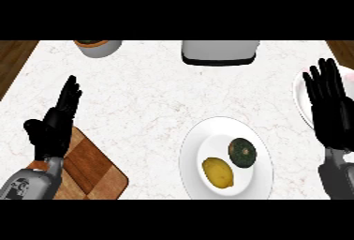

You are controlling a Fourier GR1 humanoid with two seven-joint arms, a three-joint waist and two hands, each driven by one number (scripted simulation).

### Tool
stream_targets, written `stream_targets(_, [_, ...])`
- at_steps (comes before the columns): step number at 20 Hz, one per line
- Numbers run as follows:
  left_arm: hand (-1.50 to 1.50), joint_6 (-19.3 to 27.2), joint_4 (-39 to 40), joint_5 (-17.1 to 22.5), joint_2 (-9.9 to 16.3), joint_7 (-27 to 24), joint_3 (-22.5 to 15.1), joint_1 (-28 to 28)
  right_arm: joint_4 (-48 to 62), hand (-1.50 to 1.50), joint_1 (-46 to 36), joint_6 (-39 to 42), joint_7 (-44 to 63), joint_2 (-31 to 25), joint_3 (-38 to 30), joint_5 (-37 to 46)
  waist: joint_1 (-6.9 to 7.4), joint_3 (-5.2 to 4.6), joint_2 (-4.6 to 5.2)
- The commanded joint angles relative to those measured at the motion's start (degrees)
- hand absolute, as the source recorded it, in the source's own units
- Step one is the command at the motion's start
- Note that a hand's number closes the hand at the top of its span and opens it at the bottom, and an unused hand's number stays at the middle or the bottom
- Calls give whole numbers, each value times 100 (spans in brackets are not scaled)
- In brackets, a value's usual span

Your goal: Pick the lemon from the plate and place it in the bowl

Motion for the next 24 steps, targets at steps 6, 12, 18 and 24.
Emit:
stream_targets(6, [0, -217, -247, -345, 240, -129, -174, -608, 30, 150, -928, 3274, 244, 423, 1933, -1039, 1013, -73, 239])
stream_targets(12, [0, -124, -108, -415, 64, 31, -300, -514, 1741, -150, -1104, 5125, -1547, -127, 1655, -617, 458, -121, 206])
stream_targets(18, [0, -126, -40, -473, 157, 289, -208, -731, 2085, -150, -2009, 6325, -2865, -808, 1646, 720, 326, -134, 141])
stream_targets(24, [0, -236, 208, -411, 201, 236, -50, -777, 1727, -150, -2727, 6033, -3097, -1169, 2231, 2059, 263, -151, 139])
